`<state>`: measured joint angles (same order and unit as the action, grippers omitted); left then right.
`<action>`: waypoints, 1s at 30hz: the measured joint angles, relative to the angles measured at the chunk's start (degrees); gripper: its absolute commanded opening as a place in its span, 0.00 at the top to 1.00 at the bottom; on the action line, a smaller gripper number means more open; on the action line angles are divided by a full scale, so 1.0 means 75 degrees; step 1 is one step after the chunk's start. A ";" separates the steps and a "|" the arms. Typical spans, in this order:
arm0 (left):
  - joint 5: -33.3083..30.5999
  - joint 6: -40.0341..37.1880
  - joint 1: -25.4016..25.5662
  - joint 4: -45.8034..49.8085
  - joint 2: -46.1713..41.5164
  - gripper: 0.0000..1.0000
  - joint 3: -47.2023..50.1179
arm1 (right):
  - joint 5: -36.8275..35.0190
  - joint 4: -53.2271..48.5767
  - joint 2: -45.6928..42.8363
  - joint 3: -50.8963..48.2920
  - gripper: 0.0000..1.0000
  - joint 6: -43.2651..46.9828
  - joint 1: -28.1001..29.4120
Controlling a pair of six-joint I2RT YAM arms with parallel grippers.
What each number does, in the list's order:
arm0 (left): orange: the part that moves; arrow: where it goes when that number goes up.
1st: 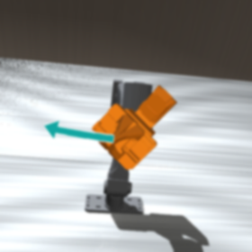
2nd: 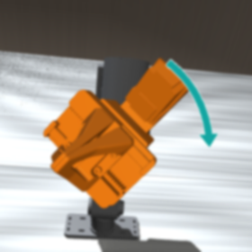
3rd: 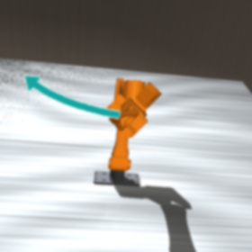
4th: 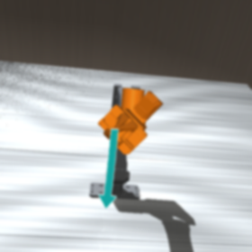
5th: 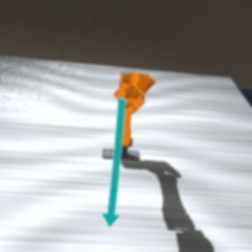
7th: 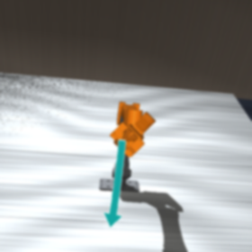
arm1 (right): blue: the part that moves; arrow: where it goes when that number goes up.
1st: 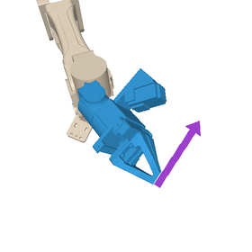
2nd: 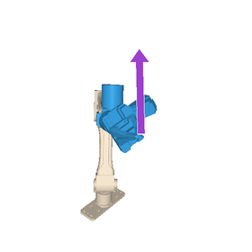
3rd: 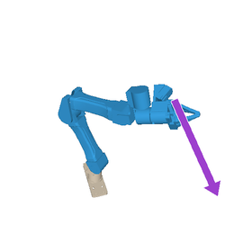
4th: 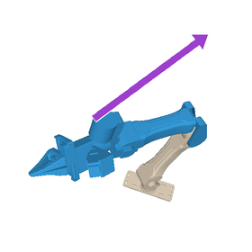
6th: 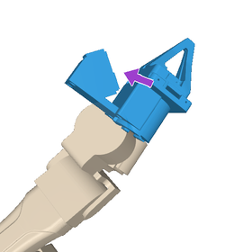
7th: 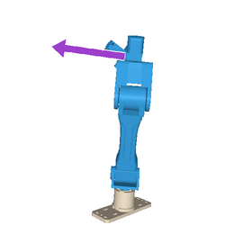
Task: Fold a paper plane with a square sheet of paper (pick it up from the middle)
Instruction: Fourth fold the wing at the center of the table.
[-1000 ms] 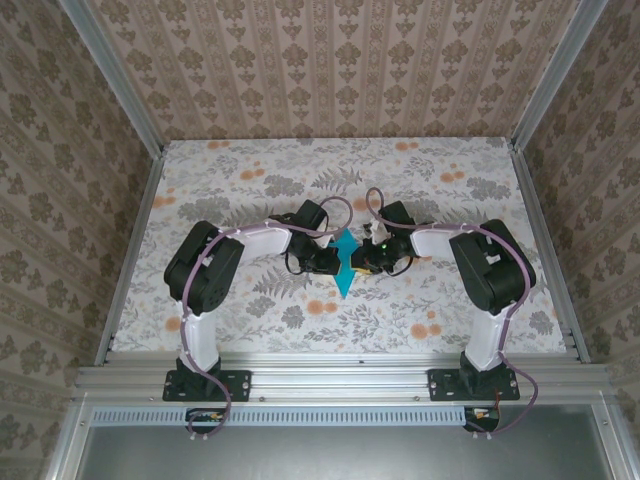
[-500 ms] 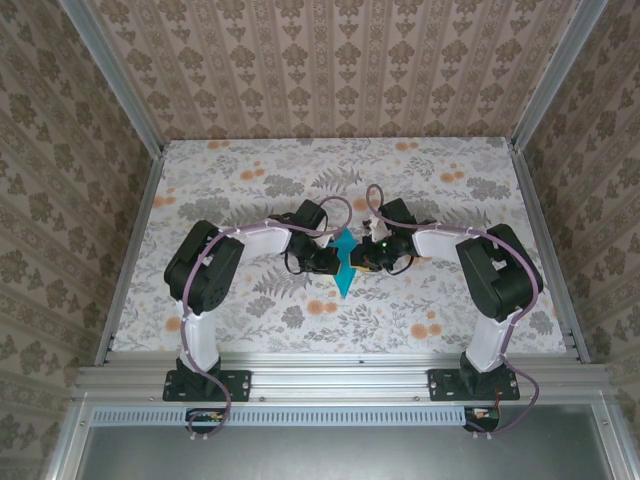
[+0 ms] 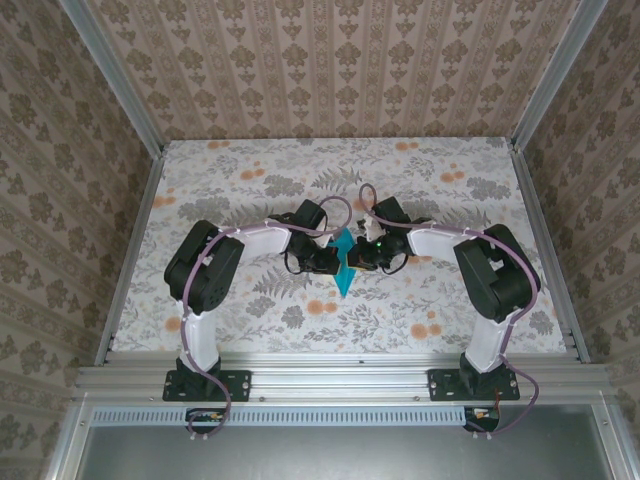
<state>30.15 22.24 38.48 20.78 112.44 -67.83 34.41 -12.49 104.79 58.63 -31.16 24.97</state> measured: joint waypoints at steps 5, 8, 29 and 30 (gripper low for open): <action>0.0012 0.0000 -0.0003 -0.0003 0.0006 0.94 0.0000 | -0.0160 -0.0230 0.0137 0.0169 0.91 0.0169 0.0073; 0.0052 0.0000 -0.0032 -0.0006 0.0015 0.94 0.0000 | -0.0245 -0.0385 0.0181 0.0280 0.91 0.0236 0.0111; 0.0332 0.0000 -0.0137 -0.0154 0.0044 0.95 0.0087 | -0.0329 -0.0519 0.0364 0.0478 0.90 0.0353 0.0294; 0.0356 0.0000 -0.0143 -0.0172 0.0044 0.95 0.0096 | -0.0315 -0.0504 0.0367 0.0478 0.90 0.0329 0.0294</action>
<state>32.82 22.24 37.41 19.49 112.77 -67.11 32.05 -16.27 107.55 62.22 -28.69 27.18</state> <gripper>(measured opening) 0.053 0.100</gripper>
